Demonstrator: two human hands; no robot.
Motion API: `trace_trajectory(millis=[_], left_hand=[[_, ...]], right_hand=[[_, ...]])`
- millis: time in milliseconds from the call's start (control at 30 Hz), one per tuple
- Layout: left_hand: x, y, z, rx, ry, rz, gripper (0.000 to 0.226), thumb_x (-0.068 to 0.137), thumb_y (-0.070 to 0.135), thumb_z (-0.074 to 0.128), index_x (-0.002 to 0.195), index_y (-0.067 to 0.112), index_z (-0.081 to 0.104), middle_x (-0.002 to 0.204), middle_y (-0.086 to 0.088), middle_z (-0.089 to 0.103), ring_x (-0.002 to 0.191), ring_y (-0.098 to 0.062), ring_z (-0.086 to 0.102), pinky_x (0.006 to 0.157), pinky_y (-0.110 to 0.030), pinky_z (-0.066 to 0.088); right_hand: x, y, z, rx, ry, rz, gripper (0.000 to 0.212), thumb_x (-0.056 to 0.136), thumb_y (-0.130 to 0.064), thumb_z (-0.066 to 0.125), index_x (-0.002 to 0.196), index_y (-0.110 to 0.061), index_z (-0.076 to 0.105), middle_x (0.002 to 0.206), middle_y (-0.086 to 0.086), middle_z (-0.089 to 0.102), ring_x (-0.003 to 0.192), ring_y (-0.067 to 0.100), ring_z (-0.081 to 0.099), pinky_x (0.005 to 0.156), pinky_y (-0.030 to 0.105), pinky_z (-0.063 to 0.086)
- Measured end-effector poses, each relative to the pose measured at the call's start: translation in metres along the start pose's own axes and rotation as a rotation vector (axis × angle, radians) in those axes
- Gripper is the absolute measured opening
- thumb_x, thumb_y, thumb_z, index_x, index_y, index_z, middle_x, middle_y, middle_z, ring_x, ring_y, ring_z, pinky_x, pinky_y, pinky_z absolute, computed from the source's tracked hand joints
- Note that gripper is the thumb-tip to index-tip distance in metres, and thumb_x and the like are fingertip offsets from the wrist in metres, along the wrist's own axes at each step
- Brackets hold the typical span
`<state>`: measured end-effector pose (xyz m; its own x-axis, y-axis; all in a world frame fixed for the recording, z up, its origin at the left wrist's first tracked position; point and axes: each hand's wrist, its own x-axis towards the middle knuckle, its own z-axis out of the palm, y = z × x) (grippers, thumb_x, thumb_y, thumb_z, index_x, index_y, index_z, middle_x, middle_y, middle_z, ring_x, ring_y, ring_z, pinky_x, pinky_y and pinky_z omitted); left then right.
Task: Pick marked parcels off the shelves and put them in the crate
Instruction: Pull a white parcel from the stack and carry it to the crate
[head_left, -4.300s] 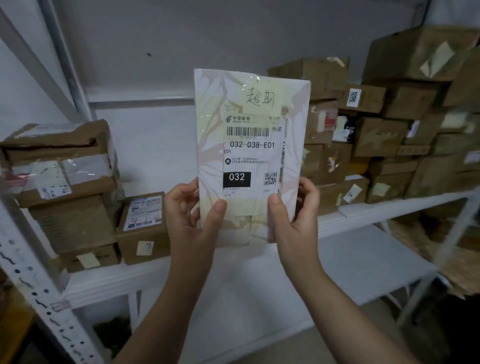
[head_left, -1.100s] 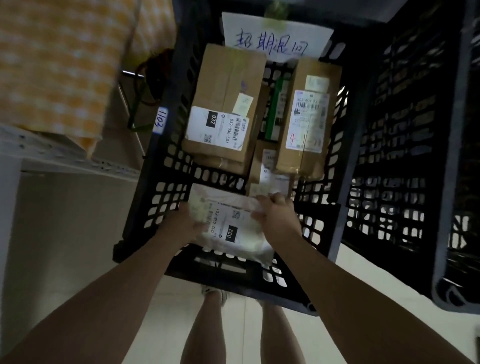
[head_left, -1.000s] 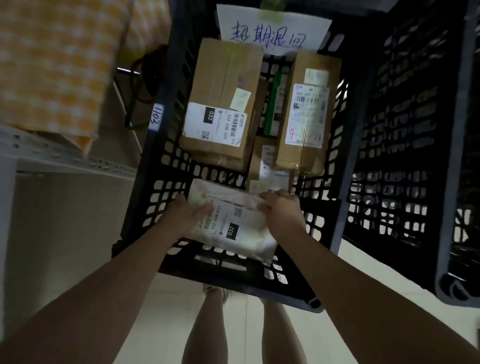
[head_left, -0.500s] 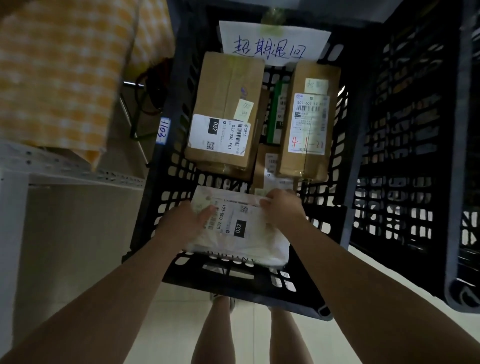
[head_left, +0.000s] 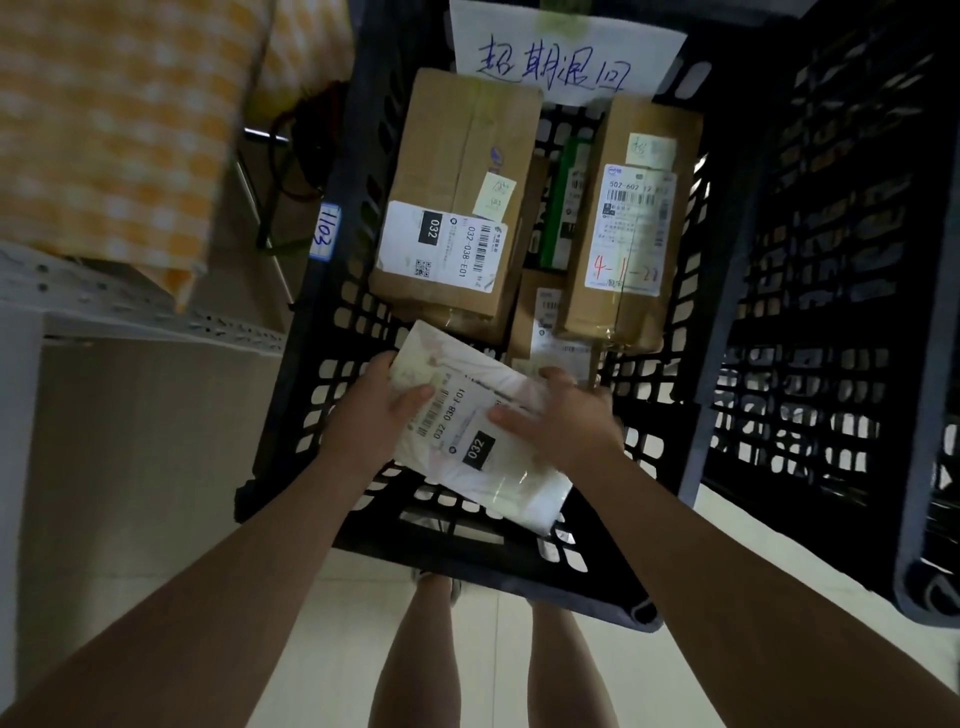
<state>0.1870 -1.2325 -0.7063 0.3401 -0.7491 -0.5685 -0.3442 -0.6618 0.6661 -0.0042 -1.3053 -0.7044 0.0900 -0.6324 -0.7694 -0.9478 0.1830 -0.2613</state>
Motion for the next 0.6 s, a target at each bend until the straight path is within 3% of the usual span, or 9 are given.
trace_trajectory(millis=[100,200,300,400,500,533,600], left_hand=[[0.003,0.007,-0.014,-0.057,0.015,0.051,0.043,0.089,0.034,0.062,0.129,0.026,0.047,0.108,0.007,0.063,0.097,-0.011,0.062,0.082,-0.032,0.051],[0.003,0.017,-0.023,-0.051,0.009,0.134,0.042,0.088,0.031,0.063,0.128,0.029,0.048,0.105,0.013,0.063,0.094,-0.004,0.062,0.078,-0.026,0.051],[0.004,0.026,-0.028,-0.05,0.025,0.217,0.044,0.088,0.032,0.063,0.13,0.03,0.049,0.109,0.014,0.062,0.096,0.0,0.061,0.081,-0.025,0.052],[0.002,0.04,-0.034,0.08,0.218,0.396,0.049,0.087,0.036,0.064,0.13,0.018,0.05,0.119,0.002,0.057,0.105,-0.006,0.055,0.087,-0.035,0.052],[-0.003,0.056,-0.034,0.304,0.478,0.593,0.056,0.088,0.044,0.057,0.132,0.013,0.041,0.139,-0.015,0.036,0.126,-0.033,0.042,0.098,-0.056,0.039],[-0.006,0.062,-0.034,0.363,0.5,0.636,0.055,0.089,0.046,0.054,0.133,0.016,0.039,0.142,-0.014,0.03,0.129,-0.038,0.037,0.1,-0.059,0.036],[-0.009,0.068,-0.036,0.455,0.391,0.697,0.055,0.089,0.053,0.048,0.134,0.021,0.042,0.145,-0.012,0.029,0.133,-0.035,0.031,0.105,-0.06,0.029]], right_hand=[[0.007,-0.002,-0.01,-0.129,-0.087,-0.033,0.1,0.061,-0.092,0.042,0.144,-0.038,0.03,0.139,0.01,0.049,0.139,0.035,0.022,0.102,0.048,0.038],[0.009,-0.009,-0.021,-0.116,-0.136,-0.082,0.101,0.054,-0.097,0.036,0.137,-0.04,0.04,0.134,0.007,0.053,0.137,0.035,0.028,0.11,0.052,0.025],[0.002,-0.012,-0.027,0.092,-0.079,-0.112,0.113,0.039,-0.101,0.043,0.13,-0.035,0.046,0.118,0.001,0.06,0.111,0.028,0.058,0.094,0.048,0.048],[-0.019,-0.017,-0.032,0.285,-0.023,-0.125,0.112,0.04,-0.093,0.052,0.132,-0.03,0.043,0.11,-0.003,0.061,0.085,0.016,0.066,0.067,0.035,0.06],[-0.038,-0.029,-0.034,0.504,0.096,-0.139,0.094,0.054,-0.08,0.06,0.13,-0.026,0.045,0.103,-0.006,0.063,0.082,0.016,0.067,0.068,0.037,0.06],[-0.041,-0.035,-0.037,0.632,0.123,-0.138,0.088,0.059,-0.075,0.062,0.129,-0.025,0.044,0.103,-0.006,0.063,0.084,0.016,0.068,0.069,0.039,0.06],[-0.036,-0.05,-0.049,0.874,0.17,-0.135,0.07,0.072,-0.063,0.064,0.124,-0.024,0.04,0.106,-0.005,0.063,0.087,0.015,0.067,0.071,0.038,0.06]])
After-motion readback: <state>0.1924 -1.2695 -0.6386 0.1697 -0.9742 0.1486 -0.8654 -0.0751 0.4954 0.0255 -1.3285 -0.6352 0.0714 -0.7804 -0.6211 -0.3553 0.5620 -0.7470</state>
